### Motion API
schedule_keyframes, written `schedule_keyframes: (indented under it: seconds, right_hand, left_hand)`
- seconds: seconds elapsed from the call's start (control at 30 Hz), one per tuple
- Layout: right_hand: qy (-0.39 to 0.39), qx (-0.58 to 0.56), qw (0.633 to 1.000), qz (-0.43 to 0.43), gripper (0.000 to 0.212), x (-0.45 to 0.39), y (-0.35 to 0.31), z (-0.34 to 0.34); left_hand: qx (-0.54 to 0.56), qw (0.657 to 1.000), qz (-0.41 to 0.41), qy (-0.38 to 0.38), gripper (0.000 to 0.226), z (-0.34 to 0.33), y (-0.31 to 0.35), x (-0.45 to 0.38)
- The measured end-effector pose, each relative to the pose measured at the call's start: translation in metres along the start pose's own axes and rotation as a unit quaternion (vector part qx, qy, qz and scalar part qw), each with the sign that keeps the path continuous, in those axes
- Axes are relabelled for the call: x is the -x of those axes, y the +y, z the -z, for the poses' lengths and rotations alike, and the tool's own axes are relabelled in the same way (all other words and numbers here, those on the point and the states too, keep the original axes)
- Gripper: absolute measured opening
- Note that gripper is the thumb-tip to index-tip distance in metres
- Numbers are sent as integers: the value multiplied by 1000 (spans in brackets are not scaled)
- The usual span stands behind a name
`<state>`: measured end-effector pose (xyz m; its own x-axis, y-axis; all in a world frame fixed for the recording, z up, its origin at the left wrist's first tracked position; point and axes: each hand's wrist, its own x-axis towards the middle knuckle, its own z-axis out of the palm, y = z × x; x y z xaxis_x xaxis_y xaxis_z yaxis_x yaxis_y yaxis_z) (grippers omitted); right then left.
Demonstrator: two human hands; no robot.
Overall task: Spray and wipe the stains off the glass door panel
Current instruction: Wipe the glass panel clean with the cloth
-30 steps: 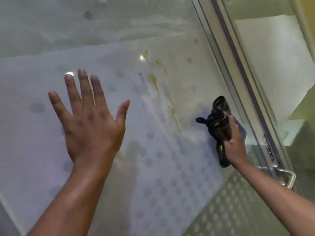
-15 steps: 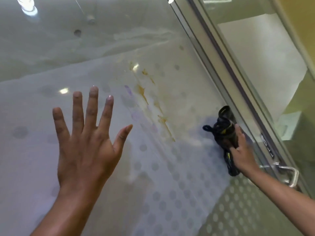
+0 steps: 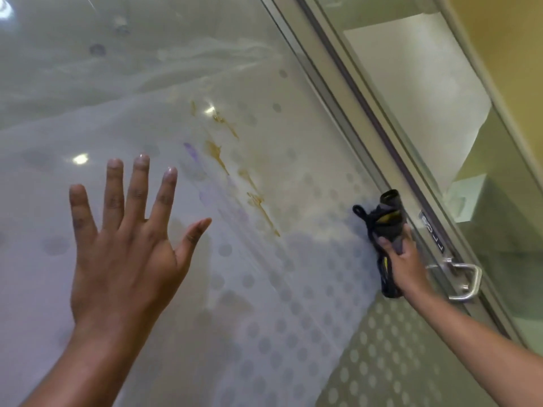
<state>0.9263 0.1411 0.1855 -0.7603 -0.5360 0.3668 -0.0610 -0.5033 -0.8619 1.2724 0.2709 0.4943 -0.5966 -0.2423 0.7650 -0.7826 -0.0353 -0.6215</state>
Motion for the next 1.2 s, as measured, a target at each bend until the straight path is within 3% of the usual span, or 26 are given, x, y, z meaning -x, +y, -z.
schedule_keyframes:
  seconds: [0.07, 0.13, 0.2, 0.3, 0.4, 0.47, 0.5, 0.6, 0.67, 0.73, 0.8, 0.87, 0.9, 0.97, 1.03, 1.07, 1.13, 1.2]
  right_hand:
    - [69, -21, 992, -100, 103, -14, 5, -5]
    - [64, -22, 993, -95, 91, 16, -24, -26]
    - [26, 3, 1000, 5, 74, 73, -55, -44]
    - [-89, 51, 969, 223, 79, 119, -60, -52]
    - [-135, 47, 953, 268, 74, 74, -58, -35]
    - [-115, 38, 964, 236, 72, 26, -55, -30]
    - [-81, 27, 980, 178, 76, 1, -55, -28]
    - [23, 3, 1000, 1, 112, -36, -69, -28]
    - [41, 10, 999, -26, 96, -11, -86, -47]
    - [2, 13, 993, 113, 68, 43, -102, -64]
    - [-106, 46, 951, 287, 66, 80, -102, -68]
    - [-160, 57, 917, 362, 64, 44, -108, -53]
    - [-145, 61, 924, 349, 63, 12, -107, -51]
    - [-57, 44, 981, 181, 55, -57, -121, -50]
    - [15, 34, 999, 26, 77, -93, -144, -56]
    - [22, 27, 999, 1, 81, -90, -153, -66]
    - [15, 42, 997, 57, 69, -55, -167, -87]
    - [-40, 40, 977, 204, 64, -18, -167, -89]
  left_hand:
    - [-11, 1000, -1, -4, 85, 3, 0, 1]
    - [-14, 1000, 2, -4, 85, 3, -1, 0]
    - [-20, 1000, 3, -3, 86, 3, -1, 1]
    - [-20, 1000, 2, 1, 85, 3, -1, 0]
    - [-12, 1000, 1, 2, 84, 3, -1, 1]
    - [-11, 1000, 4, 2, 84, 3, -1, 1]
    - [-12, 1000, 4, 1, 83, 3, 0, 1]
    - [-16, 1000, 10, -3, 83, 4, 0, 0]
    - [-18, 1000, 15, -3, 83, 4, 0, -1]
    - [-14, 1000, 18, 4, 83, 3, 0, 1]
    - [-14, 1000, 17, 9, 83, 2, 0, 1]
    - [-21, 1000, 14, 6, 83, 2, 0, 0]
    - [-24, 1000, 13, 5, 83, 2, -1, 0]
    - [-32, 999, 11, 2, 84, 3, -1, 0]
    - [-36, 999, 8, -3, 84, 4, 0, 0]
    - [-38, 999, 9, -6, 85, 3, -1, -1]
    - [-39, 999, 16, -10, 85, 3, -2, -1]
    - [-37, 999, 19, -6, 85, 3, -2, -1]
